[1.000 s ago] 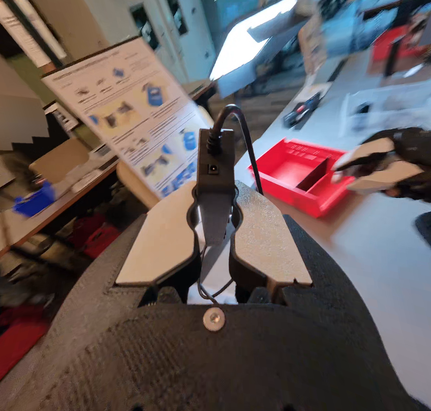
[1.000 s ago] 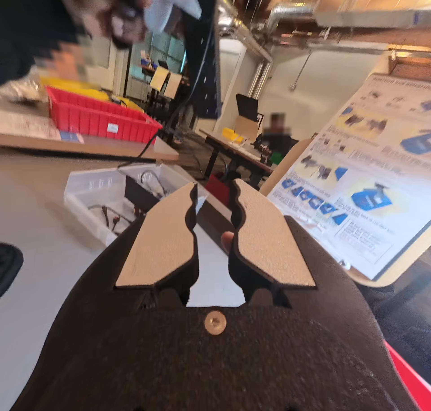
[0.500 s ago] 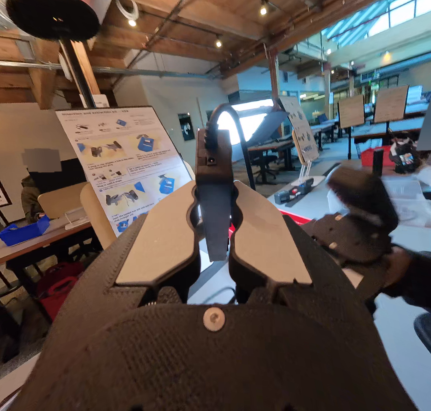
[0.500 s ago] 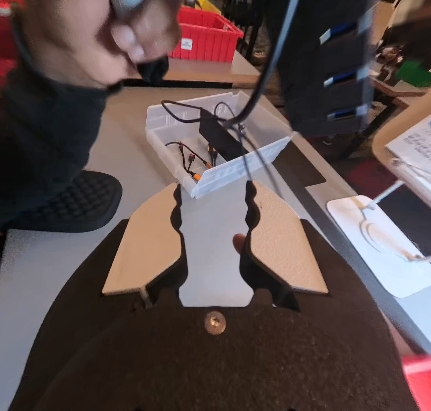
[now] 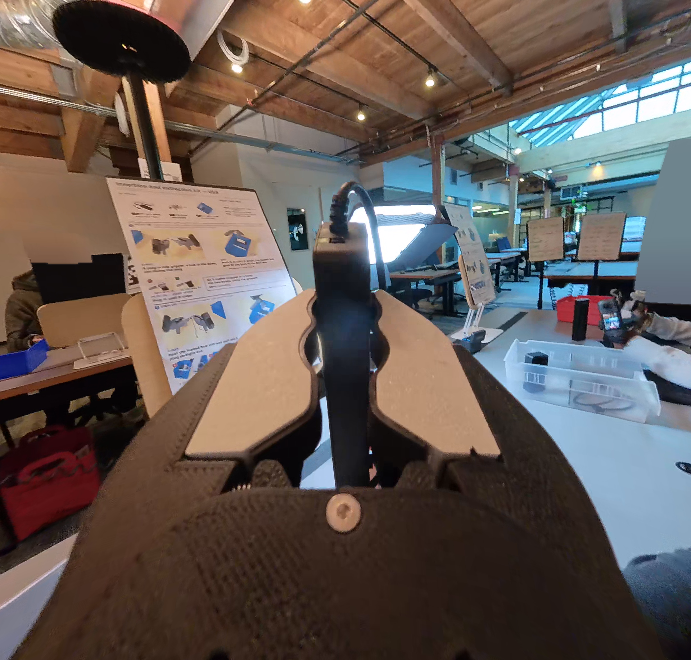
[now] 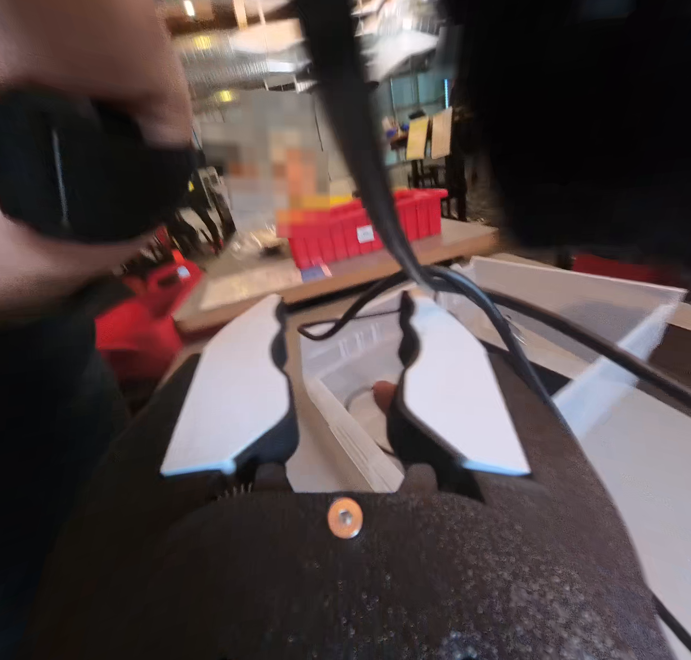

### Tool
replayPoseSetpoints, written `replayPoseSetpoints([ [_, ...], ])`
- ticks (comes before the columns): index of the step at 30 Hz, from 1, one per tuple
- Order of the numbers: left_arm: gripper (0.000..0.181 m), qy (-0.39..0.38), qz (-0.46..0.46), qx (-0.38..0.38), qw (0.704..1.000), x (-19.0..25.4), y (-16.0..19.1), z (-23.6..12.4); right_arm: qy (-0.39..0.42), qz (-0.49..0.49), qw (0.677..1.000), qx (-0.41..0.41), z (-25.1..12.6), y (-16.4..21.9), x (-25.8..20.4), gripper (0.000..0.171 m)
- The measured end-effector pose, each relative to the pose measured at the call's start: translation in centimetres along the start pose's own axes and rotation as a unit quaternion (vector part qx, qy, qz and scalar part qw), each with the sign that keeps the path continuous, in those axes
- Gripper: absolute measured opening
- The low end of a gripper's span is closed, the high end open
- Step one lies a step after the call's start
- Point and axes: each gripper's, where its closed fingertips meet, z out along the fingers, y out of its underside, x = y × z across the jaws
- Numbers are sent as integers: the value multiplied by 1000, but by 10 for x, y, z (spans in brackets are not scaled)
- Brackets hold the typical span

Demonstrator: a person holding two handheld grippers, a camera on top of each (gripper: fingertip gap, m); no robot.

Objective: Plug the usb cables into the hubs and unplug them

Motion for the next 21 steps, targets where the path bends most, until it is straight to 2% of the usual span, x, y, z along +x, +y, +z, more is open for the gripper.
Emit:
replayPoseSetpoints([
  [2,24,-10,-12,15,1000,-9,-7,-7,2,32,998,48,4,-20,0,17],
  [3,24,-16,-17,25,999,-15,-11,-11,-18,37,997,69,1,-31,-5,6],
  [5,24,-40,-22,41,998,-33,-19,-22,-41,8,996,75,-11,-48,-12,5],
  [8,26,-45,-55,68,995,-54,-30,-39,-36,-95,995,1,-37,-52,-14,4],
  [10,26,-23,-100,95,990,-59,-38,-47,-48,-145,987,-56,-62,-50,-21,4],
  [12,24,-15,-108,126,986,-61,-48,-55,-59,-184,979,-68,-92,-57,-30,4],
  [14,24,-25,-94,122,988,-63,-50,-59,-68,-215,972,-68,-124,-74,-41,4],
  [17,23,-24,-55,89,994,-55,-46,-57,-58,-284,955,-64,-166,-112,-54,4],
  [21,24,56,-10,-70,996,-20,-1,-38,-4,-356,934,-22,-220,-164,-60,4],
])
